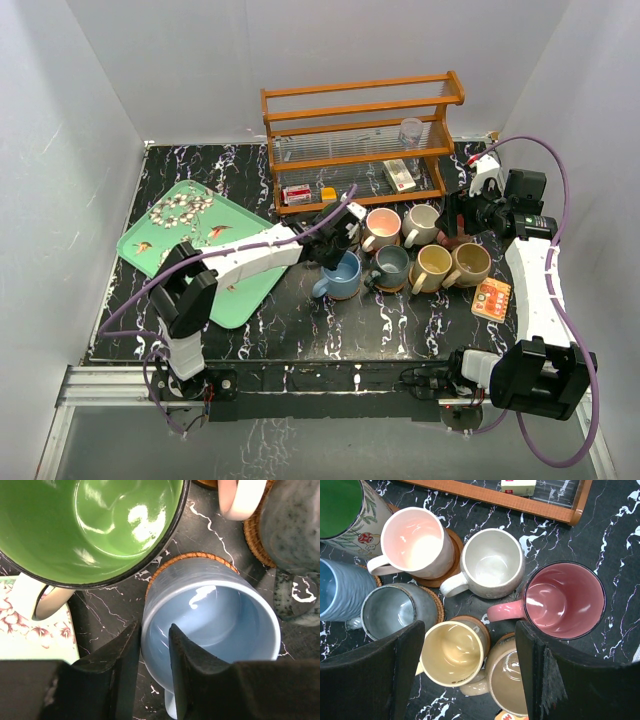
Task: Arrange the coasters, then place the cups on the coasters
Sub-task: Place the cup on the coaster, then reset both arms
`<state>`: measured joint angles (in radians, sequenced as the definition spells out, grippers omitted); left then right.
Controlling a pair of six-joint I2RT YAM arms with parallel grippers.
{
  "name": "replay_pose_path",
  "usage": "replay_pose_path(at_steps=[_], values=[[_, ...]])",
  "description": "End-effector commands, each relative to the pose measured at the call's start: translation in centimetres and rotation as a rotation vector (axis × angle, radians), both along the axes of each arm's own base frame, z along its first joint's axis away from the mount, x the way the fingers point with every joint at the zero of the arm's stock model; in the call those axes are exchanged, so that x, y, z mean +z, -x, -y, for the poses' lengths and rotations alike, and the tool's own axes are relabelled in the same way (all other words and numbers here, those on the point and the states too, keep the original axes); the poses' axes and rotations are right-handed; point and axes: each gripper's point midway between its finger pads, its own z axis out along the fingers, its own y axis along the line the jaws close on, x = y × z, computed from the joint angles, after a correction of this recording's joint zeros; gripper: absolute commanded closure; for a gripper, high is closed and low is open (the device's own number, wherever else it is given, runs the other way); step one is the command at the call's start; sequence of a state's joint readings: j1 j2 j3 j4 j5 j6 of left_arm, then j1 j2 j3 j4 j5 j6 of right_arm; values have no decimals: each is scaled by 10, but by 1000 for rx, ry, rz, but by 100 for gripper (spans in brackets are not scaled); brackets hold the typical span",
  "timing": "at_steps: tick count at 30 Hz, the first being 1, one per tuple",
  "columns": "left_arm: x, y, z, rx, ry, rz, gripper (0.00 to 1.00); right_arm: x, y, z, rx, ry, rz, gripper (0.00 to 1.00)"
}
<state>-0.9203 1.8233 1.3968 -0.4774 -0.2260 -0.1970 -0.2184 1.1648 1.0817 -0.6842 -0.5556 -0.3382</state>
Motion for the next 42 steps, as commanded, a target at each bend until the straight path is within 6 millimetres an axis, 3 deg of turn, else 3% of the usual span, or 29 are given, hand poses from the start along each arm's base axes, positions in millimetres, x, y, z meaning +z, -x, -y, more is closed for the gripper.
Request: replay_pose_path(at_steps=[1,5,10,13,16,21,23,25,28,31,36,38,42], values=[[34,6,4,-32,77,42,69,13,-5,2,0,10,51,29],[52,10,0,-61,111,68,62,18,-7,3,8,16,35,29],[80,34,7,-243,200,50,49,25,-15,7,4,22,-8,28],[103,38,-1,-313,251,60,41,32,-19,11,-4,39,-8,25],[126,28,-22,-302,316,57,33,43,-29,22,-41,80,-6,23],[170,-9,-71,-168,419,121,16,55,-49,39,-113,113,-33,7],[178,-31,-96,-80,422,157,9,58,-59,46,-147,120,-49,2],[197,-53,-134,41,422,237,2,60,-68,54,-185,130,-58,2],[213,-84,-190,230,390,326,1,63,-79,62,-217,145,-58,2],[234,-103,-241,368,358,418,1,68,-89,68,-265,138,-47,2],[265,-112,-314,534,304,516,1,87,-100,75,-309,143,24,2],[277,-110,-331,564,274,575,1,96,-101,71,-284,139,68,2],[298,-102,-345,595,271,760,1,115,-103,61,-264,88,160,2]])
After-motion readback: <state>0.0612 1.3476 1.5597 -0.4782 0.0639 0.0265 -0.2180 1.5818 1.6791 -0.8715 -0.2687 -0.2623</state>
